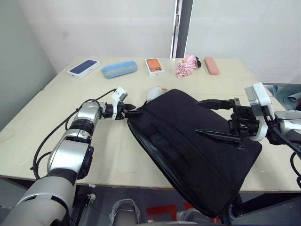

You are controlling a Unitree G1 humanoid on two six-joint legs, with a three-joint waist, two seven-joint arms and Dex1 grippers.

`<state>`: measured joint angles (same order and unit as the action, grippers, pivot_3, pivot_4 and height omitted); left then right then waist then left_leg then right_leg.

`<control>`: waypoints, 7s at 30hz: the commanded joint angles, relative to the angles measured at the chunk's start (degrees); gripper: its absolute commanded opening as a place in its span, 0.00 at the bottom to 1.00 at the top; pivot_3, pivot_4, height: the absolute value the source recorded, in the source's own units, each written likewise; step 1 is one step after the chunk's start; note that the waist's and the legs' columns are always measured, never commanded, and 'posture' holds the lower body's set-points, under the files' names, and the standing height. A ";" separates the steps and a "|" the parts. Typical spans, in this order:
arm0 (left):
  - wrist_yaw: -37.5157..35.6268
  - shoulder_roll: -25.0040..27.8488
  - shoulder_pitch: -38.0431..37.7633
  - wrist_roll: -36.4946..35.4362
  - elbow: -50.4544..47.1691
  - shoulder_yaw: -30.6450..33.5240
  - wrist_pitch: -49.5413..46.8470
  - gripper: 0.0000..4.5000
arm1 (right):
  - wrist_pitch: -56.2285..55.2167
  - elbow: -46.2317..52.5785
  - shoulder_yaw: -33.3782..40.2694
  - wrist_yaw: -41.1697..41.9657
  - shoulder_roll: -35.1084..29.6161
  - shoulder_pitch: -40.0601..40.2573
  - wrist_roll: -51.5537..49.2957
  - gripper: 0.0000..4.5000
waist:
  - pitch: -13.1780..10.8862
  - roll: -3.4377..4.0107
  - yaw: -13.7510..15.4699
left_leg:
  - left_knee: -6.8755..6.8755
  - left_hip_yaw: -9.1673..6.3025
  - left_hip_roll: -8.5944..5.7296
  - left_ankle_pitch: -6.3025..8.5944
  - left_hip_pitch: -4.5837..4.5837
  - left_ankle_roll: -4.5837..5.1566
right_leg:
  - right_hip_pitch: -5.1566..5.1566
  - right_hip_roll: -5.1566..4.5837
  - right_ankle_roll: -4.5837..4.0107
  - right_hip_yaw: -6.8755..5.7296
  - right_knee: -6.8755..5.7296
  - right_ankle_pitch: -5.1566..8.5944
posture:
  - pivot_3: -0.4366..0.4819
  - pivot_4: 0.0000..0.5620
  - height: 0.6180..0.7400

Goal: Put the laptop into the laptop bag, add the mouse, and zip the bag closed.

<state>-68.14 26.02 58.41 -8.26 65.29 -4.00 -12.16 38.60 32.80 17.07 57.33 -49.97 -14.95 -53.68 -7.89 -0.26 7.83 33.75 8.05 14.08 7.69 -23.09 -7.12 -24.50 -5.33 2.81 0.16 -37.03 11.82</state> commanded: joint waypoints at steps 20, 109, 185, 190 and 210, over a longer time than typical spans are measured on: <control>15.60 1.65 -2.40 -0.96 -0.16 10.10 8.53 0.01 | 2.68 -6.06 -5.65 -0.82 -4.10 -2.26 5.61 1.00 | -0.04 0.01 -0.72 | -0.09 -0.05 0.01 0.02 -0.03 -0.03 | 0.01 0.01 0.02 -0.06 0.12 0.00 | 0.48 0.27 1.00; 23.31 13.30 -61.52 -26.73 -76.04 26.83 -29.46 0.00 | 33.04 -32.65 -15.08 -7.57 4.38 -10.28 3.91 0.01 | -0.06 0.21 -2.35 | -1.13 0.17 0.09 0.07 0.29 -0.19 | 0.29 0.13 0.25 -0.18 1.18 0.07 | 0.48 0.27 1.00; 9.89 23.33 -20.68 -9.55 -23.21 15.32 -7.79 1.00 | -39.59 -64.61 -42.70 3.63 39.57 -25.25 53.04 0.01 | 0.25 -0.34 -2.59 | -0.26 -0.17 0.08 0.09 1.13 -0.17 | 1.02 0.05 -0.10 -0.20 -0.06 0.11 | 0.48 0.27 1.00; 10.28 20.38 -14.42 -4.72 -11.22 12.07 -3.14 1.00 | -38.56 -64.08 -41.79 3.23 39.53 -25.43 52.51 0.01 | 0.26 -0.36 -2.58 | -0.27 -0.26 0.08 0.08 1.10 -0.19 | 1.02 0.07 -0.11 -0.24 -0.06 0.10 | 0.48 0.27 1.00; 2.21 22.49 -16.34 -4.95 -9.32 15.29 1.09 0.01 | -37.02 -65.47 -41.77 2.22 40.75 -26.42 52.90 0.00 | 0.23 -0.31 -2.72 | -0.58 -0.38 0.12 0.11 1.07 -0.27 | 0.91 0.05 -0.11 -0.25 0.04 0.10 | 0.48 0.27 1.00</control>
<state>-64.92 46.46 42.02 -10.85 59.73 8.63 -10.56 -0.90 -29.22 -24.97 60.77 -8.70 -42.07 -2.68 -7.66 -0.57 5.11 33.12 7.67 14.20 7.80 -22.01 -7.41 -23.60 -5.29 2.70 -0.09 -36.98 11.92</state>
